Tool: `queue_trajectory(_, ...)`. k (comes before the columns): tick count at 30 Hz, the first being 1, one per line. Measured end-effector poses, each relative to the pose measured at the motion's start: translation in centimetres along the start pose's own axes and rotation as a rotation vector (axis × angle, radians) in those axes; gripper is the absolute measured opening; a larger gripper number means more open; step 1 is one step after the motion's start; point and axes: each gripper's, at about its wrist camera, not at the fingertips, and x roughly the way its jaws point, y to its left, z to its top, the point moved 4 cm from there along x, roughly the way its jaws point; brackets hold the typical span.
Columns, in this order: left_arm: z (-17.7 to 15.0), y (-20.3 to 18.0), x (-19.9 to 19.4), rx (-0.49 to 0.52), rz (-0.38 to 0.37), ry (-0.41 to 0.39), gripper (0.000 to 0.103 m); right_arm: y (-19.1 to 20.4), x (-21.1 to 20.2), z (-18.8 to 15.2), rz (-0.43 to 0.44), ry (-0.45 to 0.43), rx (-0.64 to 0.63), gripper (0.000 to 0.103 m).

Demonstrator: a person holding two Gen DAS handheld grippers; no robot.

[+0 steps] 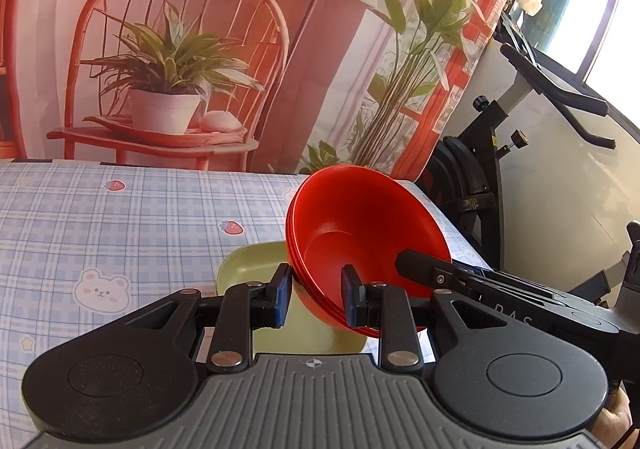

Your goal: Organize plates and bowls

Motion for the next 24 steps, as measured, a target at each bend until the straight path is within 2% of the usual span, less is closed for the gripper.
queue_trajectory(12, -1.4, 2.7, 4.4, -0.006, 0.029, 0.093, 0.028, -1.0, 5.3, -1.5, -0.018, 0.088, 0.016, 0.019)
queue_trajectory(24, -3.1, 4.3, 6.9, -0.014, 0.048, 0.163, 0.028, -1.4, 7.8, -3.4, -0.031, 0.152, 0.018, 0.019)
